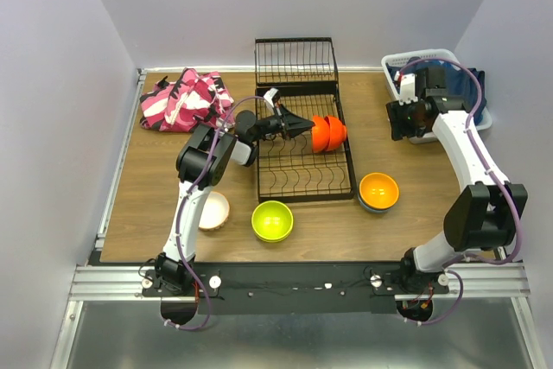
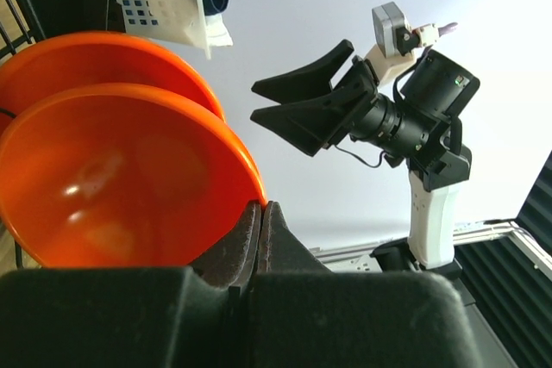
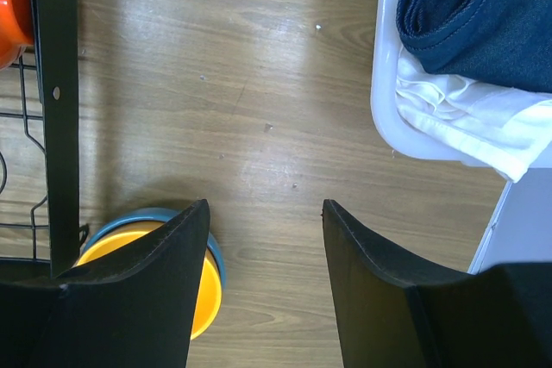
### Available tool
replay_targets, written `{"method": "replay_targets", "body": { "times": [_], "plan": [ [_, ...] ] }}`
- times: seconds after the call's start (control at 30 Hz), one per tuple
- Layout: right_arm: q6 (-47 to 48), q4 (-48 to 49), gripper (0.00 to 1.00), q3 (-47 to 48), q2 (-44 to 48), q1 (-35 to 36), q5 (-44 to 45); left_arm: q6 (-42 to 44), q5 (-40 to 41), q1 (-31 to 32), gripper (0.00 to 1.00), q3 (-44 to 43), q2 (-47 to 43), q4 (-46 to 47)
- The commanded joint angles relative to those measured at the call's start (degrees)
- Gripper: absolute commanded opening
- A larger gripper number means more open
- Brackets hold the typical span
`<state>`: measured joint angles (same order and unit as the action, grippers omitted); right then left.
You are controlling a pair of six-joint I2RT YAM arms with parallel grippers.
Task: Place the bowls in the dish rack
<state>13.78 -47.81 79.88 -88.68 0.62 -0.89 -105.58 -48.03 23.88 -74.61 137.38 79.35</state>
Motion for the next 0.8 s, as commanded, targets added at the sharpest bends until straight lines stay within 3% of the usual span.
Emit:
{"method": "replay_targets", "body": {
  "times": [0.0,0.63,0.77],
  "plan": [
    [0.63,-0.62,0.63,2.13,-0.79,-0.36,0.09,-3.06,-4.35,-1.20,0.00,-1.15,3.68,11.53],
    [0.37,0.79,0.63,2.04,-1.67,0.96,-0.08,7.58,-9.80,-5.51,0.00,-0.01,2.11,0.20],
    [0.37,0.62,0.63,1.69,-1.14,1.05,0.01,13.01,-9.89,-5.51,0.09,2.36,0.26,-3.58]
  ]
}}
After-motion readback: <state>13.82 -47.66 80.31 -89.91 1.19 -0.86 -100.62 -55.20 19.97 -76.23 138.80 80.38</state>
